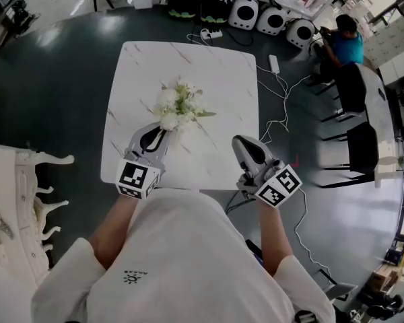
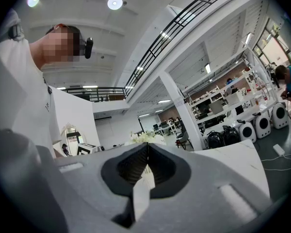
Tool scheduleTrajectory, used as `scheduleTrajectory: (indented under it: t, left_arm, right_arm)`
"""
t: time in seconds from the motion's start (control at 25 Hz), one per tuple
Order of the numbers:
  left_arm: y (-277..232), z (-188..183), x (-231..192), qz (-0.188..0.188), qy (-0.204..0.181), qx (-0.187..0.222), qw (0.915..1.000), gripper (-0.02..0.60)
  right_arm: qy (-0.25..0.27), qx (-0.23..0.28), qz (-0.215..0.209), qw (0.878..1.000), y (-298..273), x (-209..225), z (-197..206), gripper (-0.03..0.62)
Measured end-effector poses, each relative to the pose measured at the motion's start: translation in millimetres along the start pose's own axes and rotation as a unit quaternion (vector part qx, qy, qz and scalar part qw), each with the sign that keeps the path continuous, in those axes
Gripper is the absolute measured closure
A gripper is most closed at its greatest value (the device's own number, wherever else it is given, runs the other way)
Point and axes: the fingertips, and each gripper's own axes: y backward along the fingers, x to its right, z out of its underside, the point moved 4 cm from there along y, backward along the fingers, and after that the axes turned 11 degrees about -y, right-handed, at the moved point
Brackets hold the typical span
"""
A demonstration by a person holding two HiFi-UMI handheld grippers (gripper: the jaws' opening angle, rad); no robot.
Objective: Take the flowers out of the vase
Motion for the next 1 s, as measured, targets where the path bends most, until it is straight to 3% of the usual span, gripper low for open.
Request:
scheduleTrajectory:
  t: [1.0]
  left_arm:
    - [8.1, -38.1, -16.5, -0.012, -0.012, 0.04, 0.9991, 0.574]
  right_arm:
    - [0.015, 0.006, -0.01, 1.0, -6.7, -6.7, -7.0, 0.592]
